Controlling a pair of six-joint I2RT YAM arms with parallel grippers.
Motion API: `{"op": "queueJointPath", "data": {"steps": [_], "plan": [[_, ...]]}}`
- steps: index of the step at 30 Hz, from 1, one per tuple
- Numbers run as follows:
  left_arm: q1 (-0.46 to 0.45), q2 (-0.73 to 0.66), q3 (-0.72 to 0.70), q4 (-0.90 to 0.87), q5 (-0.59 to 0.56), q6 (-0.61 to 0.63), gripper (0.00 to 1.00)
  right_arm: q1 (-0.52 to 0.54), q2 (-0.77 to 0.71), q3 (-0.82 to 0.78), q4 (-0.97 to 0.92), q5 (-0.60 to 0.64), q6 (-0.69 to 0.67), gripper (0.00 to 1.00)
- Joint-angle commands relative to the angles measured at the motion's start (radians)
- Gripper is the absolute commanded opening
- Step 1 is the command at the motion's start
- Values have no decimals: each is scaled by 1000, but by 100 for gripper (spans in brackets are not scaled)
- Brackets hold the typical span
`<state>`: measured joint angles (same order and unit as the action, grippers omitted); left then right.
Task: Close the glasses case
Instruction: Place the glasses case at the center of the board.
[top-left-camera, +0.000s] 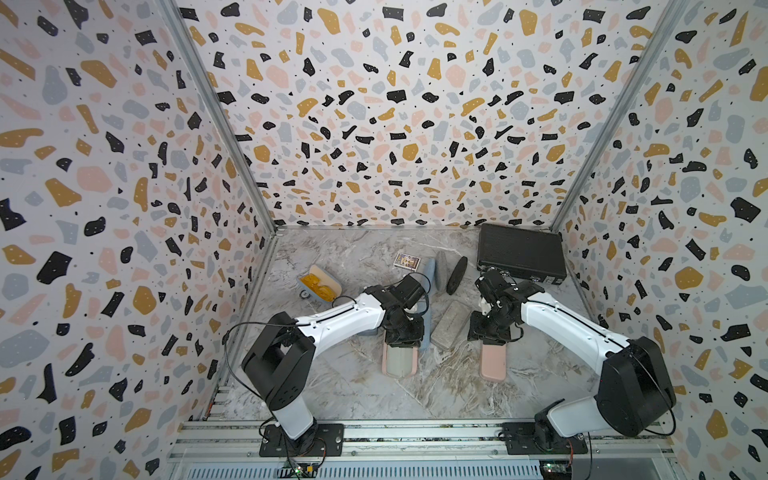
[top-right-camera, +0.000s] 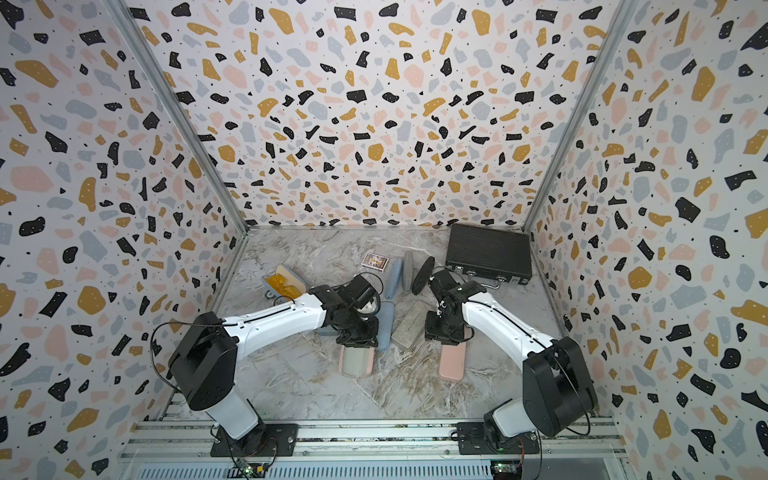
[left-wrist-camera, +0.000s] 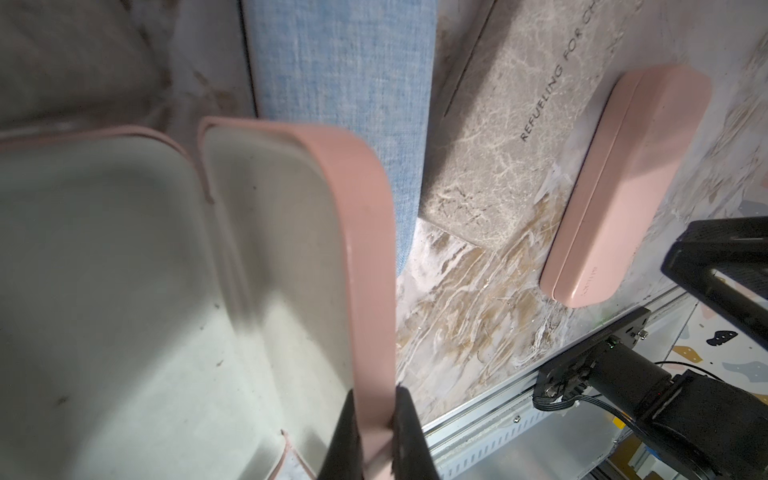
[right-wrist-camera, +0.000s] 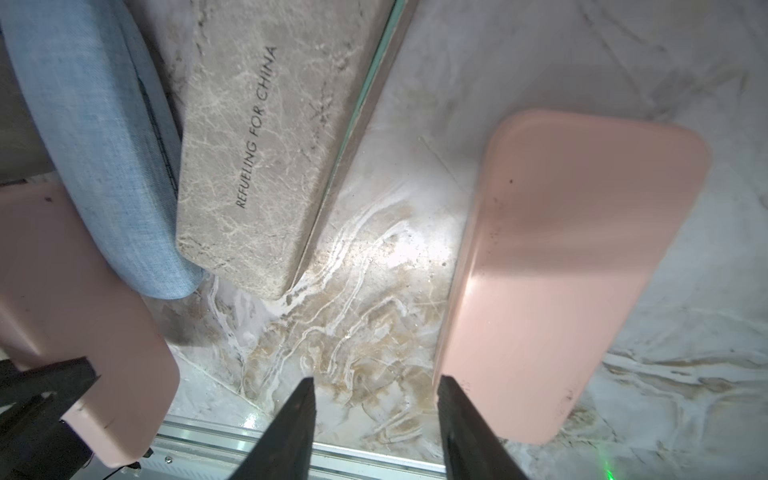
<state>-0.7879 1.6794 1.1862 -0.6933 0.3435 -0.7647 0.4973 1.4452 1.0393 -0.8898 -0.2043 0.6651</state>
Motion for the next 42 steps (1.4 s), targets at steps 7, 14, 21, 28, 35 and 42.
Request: {"op": "queueJointPath", "data": {"steps": [7,14,21,28,35,42], "plan": [[-65,-83,-124,85,2,-98,0,3,-2,49,-26,2,-7,50],[-74,-83,-130,91,-8,-103,7,4,-5,49,-31,0,-7,50],[-73,-91,-127,85,-10,-103,21,4,-4,42,-25,-4,-5,50],[-73,-104,-119,63,-24,-99,30,4,2,45,-23,-9,-4,50],[-73,-152,-65,-42,-101,-67,31,4,-1,70,-33,-16,-10,50],[-55,-238,20,-208,-263,-18,28,10,-20,78,-16,-52,-7,31]]}}
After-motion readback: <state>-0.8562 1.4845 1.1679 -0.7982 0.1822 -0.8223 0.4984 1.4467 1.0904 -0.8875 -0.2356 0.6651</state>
